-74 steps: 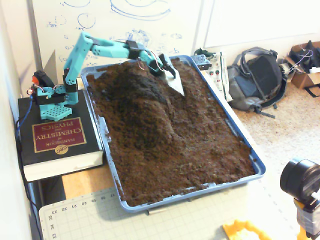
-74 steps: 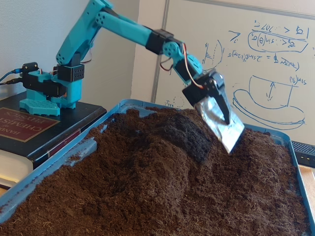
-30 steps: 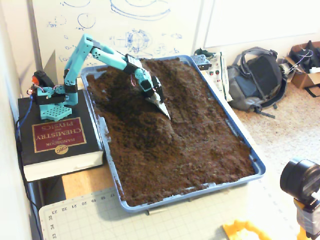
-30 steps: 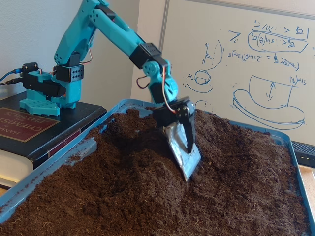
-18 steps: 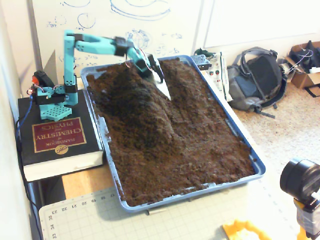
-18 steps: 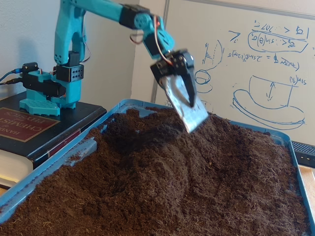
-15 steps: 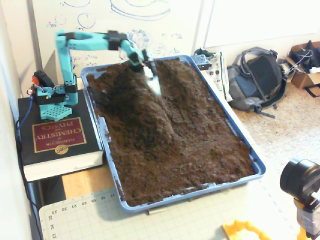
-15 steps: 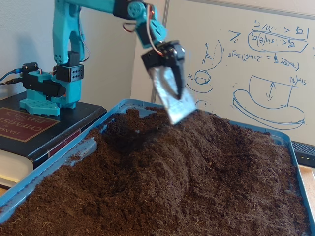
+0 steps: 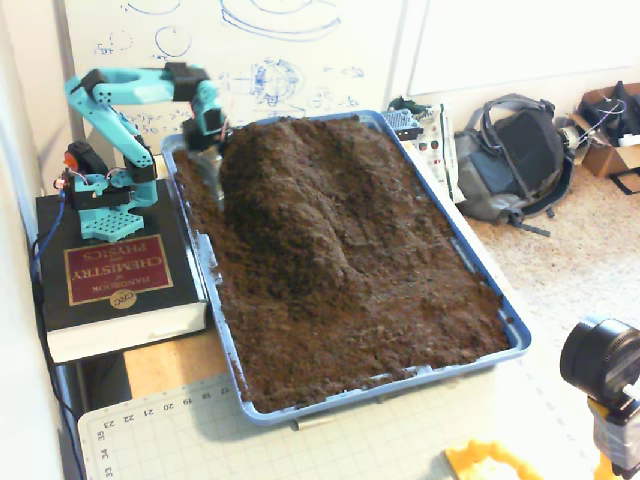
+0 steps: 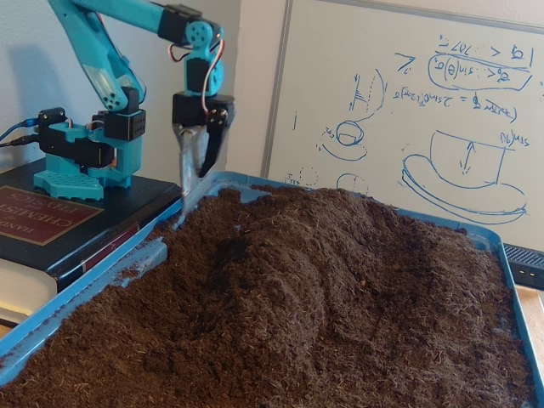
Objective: Build a berm.
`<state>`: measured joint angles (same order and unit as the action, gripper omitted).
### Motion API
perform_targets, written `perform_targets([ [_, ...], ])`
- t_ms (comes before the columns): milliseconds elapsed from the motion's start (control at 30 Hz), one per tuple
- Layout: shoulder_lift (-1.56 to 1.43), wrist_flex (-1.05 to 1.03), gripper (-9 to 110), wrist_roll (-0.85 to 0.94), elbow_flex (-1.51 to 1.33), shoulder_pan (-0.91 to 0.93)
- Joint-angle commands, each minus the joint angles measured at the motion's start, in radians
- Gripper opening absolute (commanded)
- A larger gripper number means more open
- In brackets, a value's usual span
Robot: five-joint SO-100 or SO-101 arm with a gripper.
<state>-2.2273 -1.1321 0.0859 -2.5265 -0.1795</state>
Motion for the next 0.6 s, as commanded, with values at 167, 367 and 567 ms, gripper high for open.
perform_targets([
  [167, -0.074, 0.541, 0, -0.002, -0.224, -0.012],
  [367, -0.031, 0.735, 0, -0.002, -0.347, -0.009],
  [567, 0.025, 0.744, 0, -0.002, -0.272, -0.008],
])
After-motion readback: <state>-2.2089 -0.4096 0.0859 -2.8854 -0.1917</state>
